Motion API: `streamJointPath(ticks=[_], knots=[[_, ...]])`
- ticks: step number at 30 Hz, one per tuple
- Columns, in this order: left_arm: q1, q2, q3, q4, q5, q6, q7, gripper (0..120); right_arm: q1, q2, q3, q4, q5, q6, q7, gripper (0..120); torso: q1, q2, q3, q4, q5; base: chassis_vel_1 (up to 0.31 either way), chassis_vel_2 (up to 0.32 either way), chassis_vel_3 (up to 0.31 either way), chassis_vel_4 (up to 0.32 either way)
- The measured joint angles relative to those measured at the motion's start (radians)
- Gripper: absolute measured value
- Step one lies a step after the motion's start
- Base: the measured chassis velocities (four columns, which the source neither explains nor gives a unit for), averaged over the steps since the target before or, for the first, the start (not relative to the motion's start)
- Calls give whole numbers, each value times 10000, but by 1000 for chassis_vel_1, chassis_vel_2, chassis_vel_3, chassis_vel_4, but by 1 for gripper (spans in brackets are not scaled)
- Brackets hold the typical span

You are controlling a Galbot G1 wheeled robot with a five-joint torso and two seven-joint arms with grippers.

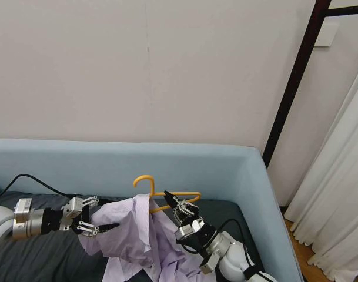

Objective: Pick up the clothes from the sofa and hang them on the clothes hanger.

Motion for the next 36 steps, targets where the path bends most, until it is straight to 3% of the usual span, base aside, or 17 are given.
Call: streamJointPath(ticks=[2, 15, 23, 30, 36], knots=[[-32, -48, 15, 95, -23, 114, 215, 47, 31, 54, 113, 21, -335, 148, 54, 4, 0, 0, 0, 0, 0, 0, 0, 0, 0], [9, -180, 22, 319, -40, 303, 488, 5, 72, 316, 164, 26, -930, 175, 291, 4, 0, 0, 0, 0, 0, 0, 0, 0, 0], [31, -328, 162, 354, -59, 414, -120, 4, -11, 284, 168, 26, -970, 171, 371, 4, 0, 0, 0, -1, 0, 0, 0, 0, 0], [86, -372, 179, 335, -237, 444, 75, 4, -6, 204, -49, -26, -410, -92, 468, 4, 0, 0, 0, 0, 1, 0, 0, 0, 0], [100, -423, 171, 360, -286, 447, 202, 4, 89, 28, -287, -57, 782, -313, 475, 24, 0, 0, 0, 0, 3, 0, 0, 0, 0]])
